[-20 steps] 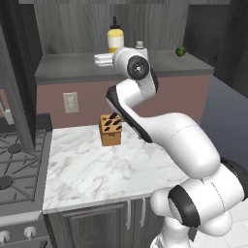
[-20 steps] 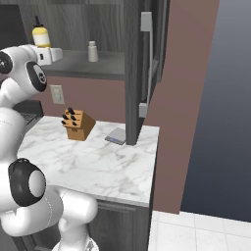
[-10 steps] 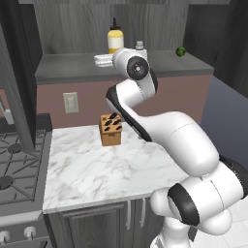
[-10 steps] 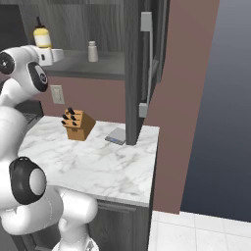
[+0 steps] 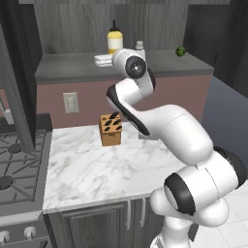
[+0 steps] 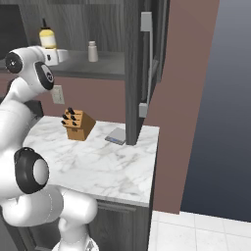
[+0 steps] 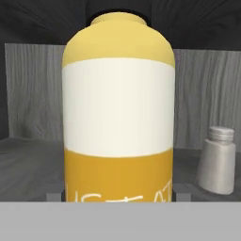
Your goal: Pick the shaker and mustard from the counter and place them in the cabinet.
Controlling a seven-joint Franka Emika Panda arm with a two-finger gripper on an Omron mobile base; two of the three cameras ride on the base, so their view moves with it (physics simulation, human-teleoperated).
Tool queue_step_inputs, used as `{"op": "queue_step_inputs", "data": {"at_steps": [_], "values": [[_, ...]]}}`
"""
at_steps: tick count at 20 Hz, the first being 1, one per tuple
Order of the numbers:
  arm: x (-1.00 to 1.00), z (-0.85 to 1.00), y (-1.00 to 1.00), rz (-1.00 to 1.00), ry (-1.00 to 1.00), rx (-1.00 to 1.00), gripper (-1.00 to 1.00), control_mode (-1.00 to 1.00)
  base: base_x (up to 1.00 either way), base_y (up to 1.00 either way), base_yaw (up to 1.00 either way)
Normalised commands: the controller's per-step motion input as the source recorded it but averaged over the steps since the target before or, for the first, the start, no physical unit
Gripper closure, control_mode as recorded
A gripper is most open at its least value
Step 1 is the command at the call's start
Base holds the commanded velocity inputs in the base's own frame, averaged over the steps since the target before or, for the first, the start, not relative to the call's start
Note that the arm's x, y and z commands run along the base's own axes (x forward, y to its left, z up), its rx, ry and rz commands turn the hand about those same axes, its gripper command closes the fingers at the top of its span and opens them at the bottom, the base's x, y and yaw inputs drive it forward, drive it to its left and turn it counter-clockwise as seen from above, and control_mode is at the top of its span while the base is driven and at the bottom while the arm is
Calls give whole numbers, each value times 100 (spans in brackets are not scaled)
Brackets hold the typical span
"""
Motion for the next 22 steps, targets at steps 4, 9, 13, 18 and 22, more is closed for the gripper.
{"op": "queue_step_inputs", "data": {"at_steps": [4, 9, 13, 18, 22], "values": [[27, -15, 0, -2, 0, 0, -100, -100, 0, 0, 0], [6, -10, -3, -2, 0, 2, -100, -100, 0, 0, 0], [0, -1, -9, -5, 0, 6, -100, -100, 0, 0, 0], [0, 0, -3, -8, 0, 6, -100, -100, 0, 0, 0], [0, 0, 0, -11, 0, 5, -100, -100, 0, 0, 0]]}}
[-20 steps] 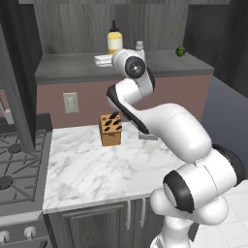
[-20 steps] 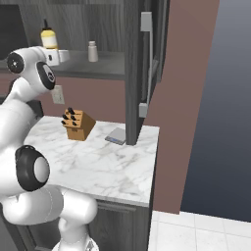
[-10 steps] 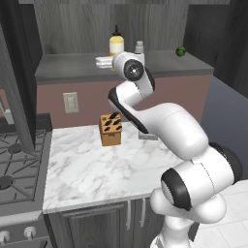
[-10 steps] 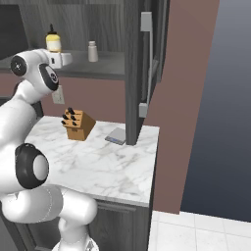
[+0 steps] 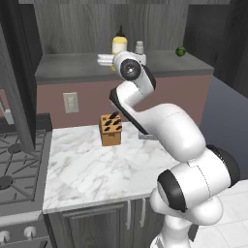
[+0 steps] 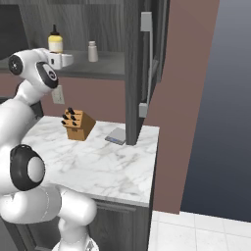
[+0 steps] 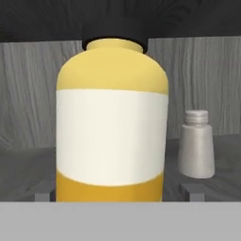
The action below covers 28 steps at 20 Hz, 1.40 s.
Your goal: Pick the shaker and mustard from the counter and place them in the cabinet.
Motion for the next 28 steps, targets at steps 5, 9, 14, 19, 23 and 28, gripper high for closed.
{"op": "queue_step_inputs", "data": {"at_steps": [5, 9, 14, 19, 23, 28], "values": [[-2, 0, 0, -12, 0, 4, -100, -100, 0, 0, 0], [6, -19, 7, -12, 0, 0, -100, -100, 0, 0, 0], [30, -29, 18, -11, 0, 0, -100, -100, 0, 0, 0], [8, 16, 14, -11, 0, 0, -100, -100, 0, 0, 0], [-19, 50, 6, -5, 0, 0, -100, -100, 0, 0, 0], [-59, 52, 2, 0, 0, 0, -100, -100, 0, 0, 0]]}}
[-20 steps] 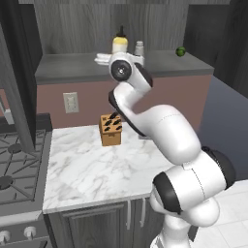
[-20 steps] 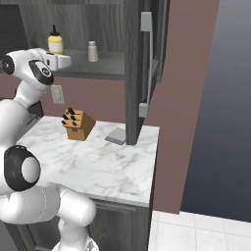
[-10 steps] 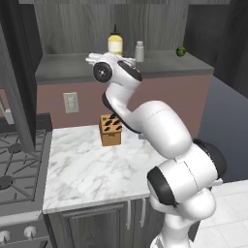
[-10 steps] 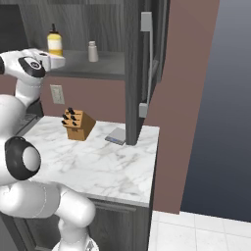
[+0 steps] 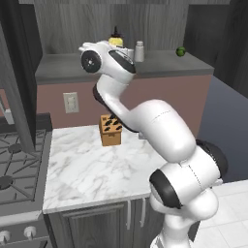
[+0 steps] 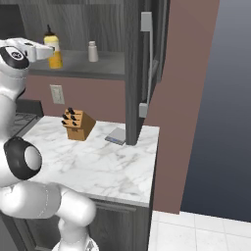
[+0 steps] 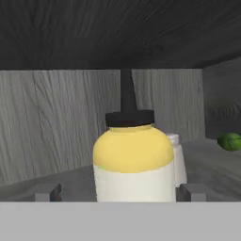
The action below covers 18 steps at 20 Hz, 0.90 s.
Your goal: Pick the shaker and mustard from the counter and place them in the cabinet.
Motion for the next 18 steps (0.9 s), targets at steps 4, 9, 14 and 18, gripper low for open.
{"op": "queue_step_inputs", "data": {"at_steps": [4, 9, 14, 18], "values": [[-93, 20, 0, 0, 1, -1, -100, -100, 0, 0, 0], [-100, 1, 0, 0, 0, -5, -100, -100, 0, 0, 0], [-100, -32, 0, 0, 0, -10, -100, -100, 0, 0, 0], [-100, -33, -2, 0, 7, -11, -100, -100, 0, 0, 0]]}}
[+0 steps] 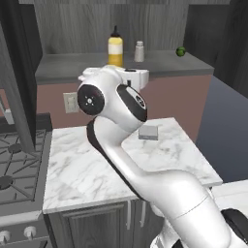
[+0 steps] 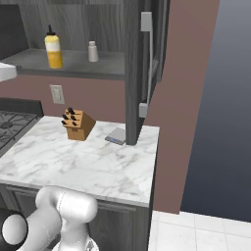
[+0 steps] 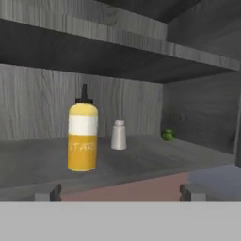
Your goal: Pick the shaker and mustard from the counter and place them in the cabinet.
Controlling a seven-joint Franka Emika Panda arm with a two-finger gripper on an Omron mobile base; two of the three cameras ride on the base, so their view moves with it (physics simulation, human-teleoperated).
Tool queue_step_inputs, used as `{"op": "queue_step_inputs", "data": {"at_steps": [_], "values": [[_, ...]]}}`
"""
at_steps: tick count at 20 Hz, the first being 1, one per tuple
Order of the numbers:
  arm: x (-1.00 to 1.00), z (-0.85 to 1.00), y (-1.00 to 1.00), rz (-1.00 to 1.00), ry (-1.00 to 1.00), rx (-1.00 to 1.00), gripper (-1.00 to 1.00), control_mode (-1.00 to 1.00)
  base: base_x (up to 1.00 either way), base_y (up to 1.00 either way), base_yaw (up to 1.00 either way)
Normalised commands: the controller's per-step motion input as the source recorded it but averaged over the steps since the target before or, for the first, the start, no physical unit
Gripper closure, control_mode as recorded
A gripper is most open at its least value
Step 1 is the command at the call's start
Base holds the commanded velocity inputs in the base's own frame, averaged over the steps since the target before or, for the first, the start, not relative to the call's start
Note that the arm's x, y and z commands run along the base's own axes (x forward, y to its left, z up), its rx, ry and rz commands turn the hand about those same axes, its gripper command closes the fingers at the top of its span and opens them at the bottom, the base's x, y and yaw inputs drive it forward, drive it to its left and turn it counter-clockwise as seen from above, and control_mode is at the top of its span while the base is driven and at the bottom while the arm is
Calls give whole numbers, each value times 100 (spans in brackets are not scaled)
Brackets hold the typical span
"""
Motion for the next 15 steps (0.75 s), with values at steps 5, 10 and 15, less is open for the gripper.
{"op": "queue_step_inputs", "data": {"at_steps": [5, 10, 15], "values": [[-100, -45, -33, 6, 6, -5, -100, -100, 0, 0, 0], [-99, -32, -70, 1, -14, 4, -100, -100, 0, 0, 0], [-77, -31, -82, -2, -14, 6, -100, -100, 0, 0, 0]]}}
